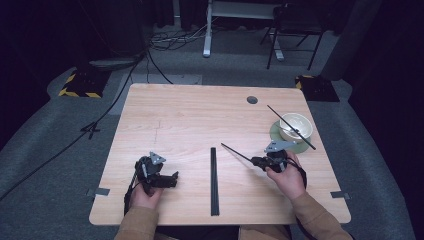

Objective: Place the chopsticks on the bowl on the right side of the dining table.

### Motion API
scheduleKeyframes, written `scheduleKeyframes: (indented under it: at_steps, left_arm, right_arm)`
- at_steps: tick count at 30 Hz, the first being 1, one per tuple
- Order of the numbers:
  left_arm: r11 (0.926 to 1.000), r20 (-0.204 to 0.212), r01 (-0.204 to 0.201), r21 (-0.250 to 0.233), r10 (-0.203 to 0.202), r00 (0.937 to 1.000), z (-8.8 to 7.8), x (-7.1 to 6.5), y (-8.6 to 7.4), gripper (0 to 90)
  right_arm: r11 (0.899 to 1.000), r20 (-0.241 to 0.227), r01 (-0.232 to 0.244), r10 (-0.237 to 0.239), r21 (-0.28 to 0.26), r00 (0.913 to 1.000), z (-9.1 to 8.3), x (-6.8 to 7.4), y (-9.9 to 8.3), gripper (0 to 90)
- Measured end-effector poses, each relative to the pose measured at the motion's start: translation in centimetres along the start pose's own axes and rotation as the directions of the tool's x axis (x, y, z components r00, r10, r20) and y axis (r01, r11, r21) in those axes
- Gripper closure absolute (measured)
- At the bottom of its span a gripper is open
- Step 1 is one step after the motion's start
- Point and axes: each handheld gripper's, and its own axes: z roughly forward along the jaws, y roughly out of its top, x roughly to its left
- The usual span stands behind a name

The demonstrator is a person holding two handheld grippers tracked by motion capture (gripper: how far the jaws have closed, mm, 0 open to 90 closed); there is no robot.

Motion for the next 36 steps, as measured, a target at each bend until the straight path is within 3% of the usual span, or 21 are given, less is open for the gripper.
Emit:
scheduleKeyframes:
  at_steps: [17, 27, 36]
  left_arm:
    - [1.0000, 0.006, -0.004, -0.005, 0.004, 1.0000, 0.1, 0.0, 0.1, 0.3]
    - [1.0000, 0.003, -0.003, -0.005, 0.003, 1.0000, 0.1, 0.0, 0.1, 0.3]
    - [1.0000, 0.003, -0.003, -0.005, 0.003, 1.0000, 0.1, 0.0, 0.1, 0.3]
  right_arm:
    - [0.995, -0.014, -0.003, 0.002, -0.100, 0.9999, -3.8, -0.3, 1.6, 86.2]
    - [0.993, 0.043, 0.028, -0.024, -0.111, 0.9988, -7.0, -2.5, 3.6, 86.2]
    - [0.992, 0.038, 0.016, -0.011, -0.125, 0.9992, -8.7, -4.2, 4.9, 86.1]
